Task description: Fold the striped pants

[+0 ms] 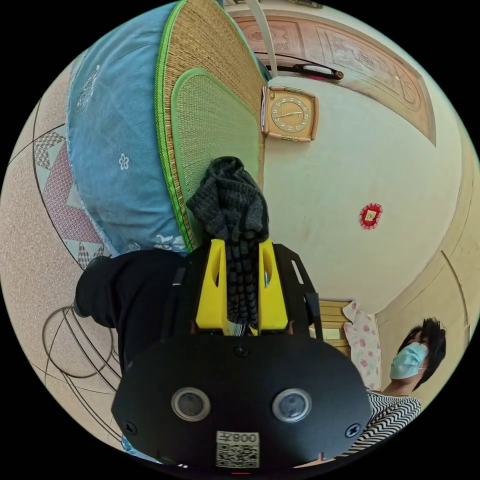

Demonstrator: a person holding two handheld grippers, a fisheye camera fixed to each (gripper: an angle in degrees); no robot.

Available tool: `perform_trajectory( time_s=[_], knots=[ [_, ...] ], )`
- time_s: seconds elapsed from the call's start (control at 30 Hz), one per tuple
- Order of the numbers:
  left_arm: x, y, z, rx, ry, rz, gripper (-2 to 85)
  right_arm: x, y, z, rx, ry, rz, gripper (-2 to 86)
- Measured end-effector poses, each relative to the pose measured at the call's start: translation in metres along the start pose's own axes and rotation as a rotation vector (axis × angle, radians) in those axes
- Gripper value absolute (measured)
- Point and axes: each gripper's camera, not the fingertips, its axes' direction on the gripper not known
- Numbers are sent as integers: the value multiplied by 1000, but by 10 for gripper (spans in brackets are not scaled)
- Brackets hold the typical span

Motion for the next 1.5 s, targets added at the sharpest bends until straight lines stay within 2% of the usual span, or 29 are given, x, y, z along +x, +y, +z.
perform_trajectory(
  time_s=[0.4, 0.7, 0.9, 1.07, 1.33, 1.5],
  knots=[
    [139, 74, 70, -62, -18, 143, 95, -5, 101, -76, 71, -22, -161, 69],
    [263, 117, 177, -163, -20, 251, 91, 1, 169, -160, 203, -94, -244, 64],
    [364, 149, 298, -308, 19, 353, 90, -8, 217, -256, 373, -107, -334, 61],
    [467, 192, 439, -473, 107, 458, 89, -28, 264, -353, 547, -64, -423, 61],
    [644, 297, 658, -729, 369, 644, 90, -109, 385, -525, 880, 170, -681, 63],
    [715, 380, 788, -943, 466, 728, 95, -97, 463, -590, 1063, 287, -697, 64]
  ],
)
